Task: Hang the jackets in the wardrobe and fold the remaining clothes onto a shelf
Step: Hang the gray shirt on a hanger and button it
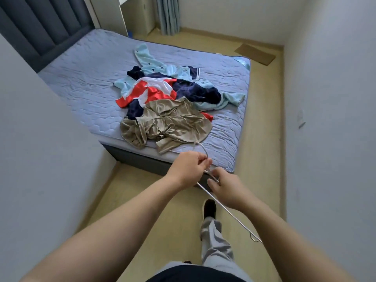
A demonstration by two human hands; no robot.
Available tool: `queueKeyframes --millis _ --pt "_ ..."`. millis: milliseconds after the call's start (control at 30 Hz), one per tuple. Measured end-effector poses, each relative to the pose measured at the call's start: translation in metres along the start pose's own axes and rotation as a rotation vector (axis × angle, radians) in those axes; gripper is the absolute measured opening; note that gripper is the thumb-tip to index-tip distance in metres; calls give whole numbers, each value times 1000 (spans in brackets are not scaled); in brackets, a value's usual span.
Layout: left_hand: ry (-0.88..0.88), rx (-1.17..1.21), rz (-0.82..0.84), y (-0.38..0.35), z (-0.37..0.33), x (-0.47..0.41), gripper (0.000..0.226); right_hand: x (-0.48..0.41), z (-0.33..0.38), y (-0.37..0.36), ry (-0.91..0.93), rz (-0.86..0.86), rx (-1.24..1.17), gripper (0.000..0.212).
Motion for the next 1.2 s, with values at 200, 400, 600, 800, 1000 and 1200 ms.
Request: queueKeyframes --millis 200,400,600,800,1000,1200 --pt "135 -16 149 22 48 -116 38 -163 -12 24 -90 24 -169 15" --pt "524 -22 166 70 167 -181 33 -279 8 30 -215 114 -303 10" --pt "890 385 25 100 301 -247 22 -379 51 7 -292 177 -299 32" --pt "1117 508 -88 98 463 -344 43 -472 71 -45 -371 240 -101 54" --pt "1190 579 -139 74 587 -413 52 -546 86 -105 -323 248 -152 34" --pt "1353 905 -345 44 664 -431 66 -579 84 -132 -365 247 -215 51"
Point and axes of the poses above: each hand's wrist, its own x-axis away from the middle knuckle, its own y-axis out of the back of the hand, z = x × y, the point moved 8 cm from there along -x, towards the middle knuckle
